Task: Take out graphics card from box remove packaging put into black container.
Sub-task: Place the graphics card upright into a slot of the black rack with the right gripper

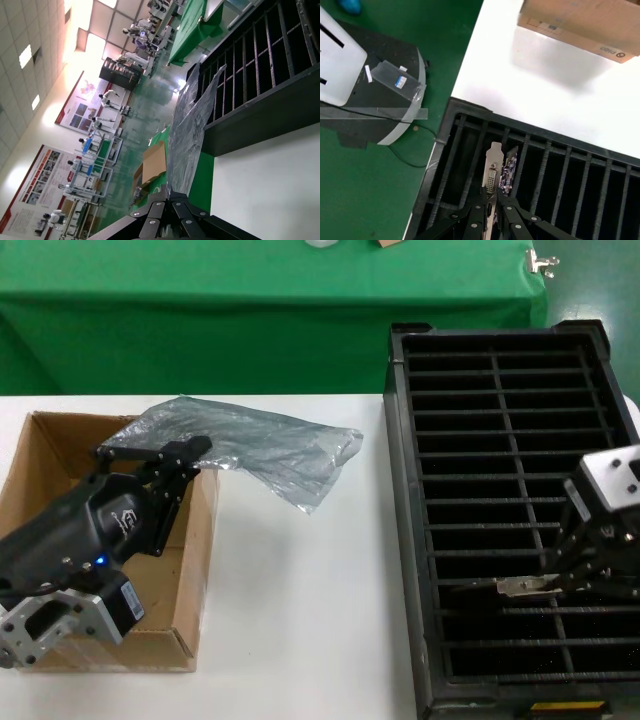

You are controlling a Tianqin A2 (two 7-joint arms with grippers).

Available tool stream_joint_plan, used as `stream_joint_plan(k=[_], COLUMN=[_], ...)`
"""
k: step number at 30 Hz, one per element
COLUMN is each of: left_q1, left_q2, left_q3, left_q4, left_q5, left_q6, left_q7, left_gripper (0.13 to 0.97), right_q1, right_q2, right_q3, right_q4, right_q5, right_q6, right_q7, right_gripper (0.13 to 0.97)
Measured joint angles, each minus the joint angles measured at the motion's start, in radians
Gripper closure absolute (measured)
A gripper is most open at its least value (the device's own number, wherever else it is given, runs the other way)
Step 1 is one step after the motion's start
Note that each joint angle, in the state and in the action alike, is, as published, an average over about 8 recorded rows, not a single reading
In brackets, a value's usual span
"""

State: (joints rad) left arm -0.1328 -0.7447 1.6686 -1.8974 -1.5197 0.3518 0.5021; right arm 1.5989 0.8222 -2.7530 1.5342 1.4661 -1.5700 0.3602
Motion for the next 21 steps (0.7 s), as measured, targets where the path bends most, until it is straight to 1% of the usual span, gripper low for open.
stream_joint_plan(k=[5, 10, 14, 21], left_q1=[0.000, 0.000, 0.000, 0.000], left_q2=[0.000, 0.000, 0.000, 0.000], left_q3=[0.000, 0.000, 0.000, 0.000], left_q4=[0.000, 0.000, 0.000, 0.000], left_q5=[0.000, 0.000, 0.000, 0.000], left_q6=[0.000, 0.000, 0.000, 0.000], left_q7=[0.000, 0.000, 0.000, 0.000], left_gripper=[0.958, 0.958, 0.958, 0.958], right_q1=[0.007, 0.022, 0.044, 0.074], right_q2=[-0.008, 0.006, 0.036, 0.113], right_q3=[0.000, 0.000, 0.000, 0.000], right_q4=[-0.022, -0.010, 0.037, 0.158], right_q5=[0.003, 0.014, 0.050, 0.150], right_q6=[0.000, 0.000, 0.000, 0.000], right_q7=[0.000, 0.001, 0.020, 0.087], right_gripper=[0.934, 0.934, 0.934, 0.934])
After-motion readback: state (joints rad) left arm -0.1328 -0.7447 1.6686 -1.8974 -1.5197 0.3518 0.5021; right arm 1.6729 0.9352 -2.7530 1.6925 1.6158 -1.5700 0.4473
